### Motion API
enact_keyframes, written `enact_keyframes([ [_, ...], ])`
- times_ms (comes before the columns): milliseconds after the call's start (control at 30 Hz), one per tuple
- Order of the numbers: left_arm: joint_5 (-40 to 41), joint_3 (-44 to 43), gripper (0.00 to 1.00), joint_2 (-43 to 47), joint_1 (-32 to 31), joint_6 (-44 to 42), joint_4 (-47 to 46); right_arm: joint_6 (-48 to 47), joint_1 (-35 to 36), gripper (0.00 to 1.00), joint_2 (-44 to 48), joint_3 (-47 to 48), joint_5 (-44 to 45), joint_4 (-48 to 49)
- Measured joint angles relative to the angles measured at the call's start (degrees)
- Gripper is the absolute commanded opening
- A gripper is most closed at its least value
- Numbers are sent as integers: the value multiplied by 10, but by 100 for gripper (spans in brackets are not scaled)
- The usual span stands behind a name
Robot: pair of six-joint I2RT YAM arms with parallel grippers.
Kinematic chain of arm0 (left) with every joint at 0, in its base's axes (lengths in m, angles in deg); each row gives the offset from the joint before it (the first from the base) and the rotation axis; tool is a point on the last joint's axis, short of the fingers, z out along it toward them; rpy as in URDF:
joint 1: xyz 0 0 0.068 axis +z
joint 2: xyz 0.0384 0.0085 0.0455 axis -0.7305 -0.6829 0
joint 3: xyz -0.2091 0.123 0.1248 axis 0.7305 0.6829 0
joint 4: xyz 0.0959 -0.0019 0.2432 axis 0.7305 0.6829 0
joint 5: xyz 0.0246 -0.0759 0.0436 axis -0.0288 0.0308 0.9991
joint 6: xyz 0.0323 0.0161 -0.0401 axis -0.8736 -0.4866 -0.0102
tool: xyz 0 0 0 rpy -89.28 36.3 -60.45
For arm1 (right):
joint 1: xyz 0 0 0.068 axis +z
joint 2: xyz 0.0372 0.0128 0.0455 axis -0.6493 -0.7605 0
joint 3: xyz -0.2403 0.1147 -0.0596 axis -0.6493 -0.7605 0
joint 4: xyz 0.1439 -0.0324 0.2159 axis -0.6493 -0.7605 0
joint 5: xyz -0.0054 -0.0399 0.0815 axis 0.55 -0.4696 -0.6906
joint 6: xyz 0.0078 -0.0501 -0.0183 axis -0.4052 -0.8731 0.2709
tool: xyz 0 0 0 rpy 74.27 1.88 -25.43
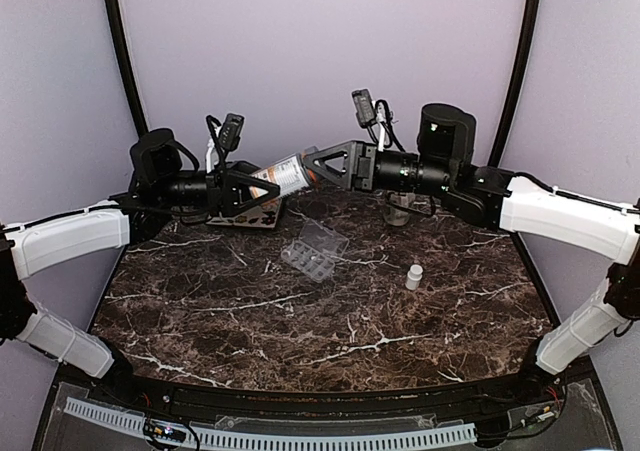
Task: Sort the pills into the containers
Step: Screw the lid of the pill bottle onto the pill bottle.
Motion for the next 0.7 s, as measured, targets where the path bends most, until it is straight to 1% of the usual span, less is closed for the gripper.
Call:
enact_keyframes([
  [100, 0, -5, 0, 0, 4, -2, 2, 10, -3, 29, -10, 19, -6, -13],
  [267, 0, -12, 0, -1, 7, -4, 2, 21, -5, 23, -17, 45, -5, -41],
  [500, 5, -18, 0, -9, 9, -4, 2, 35, -7, 22, -26, 58, 5, -56],
  [700, 21, -20, 0, -13, 10, -16, 12, 53, -11, 20, -34, 61, 15, -56],
])
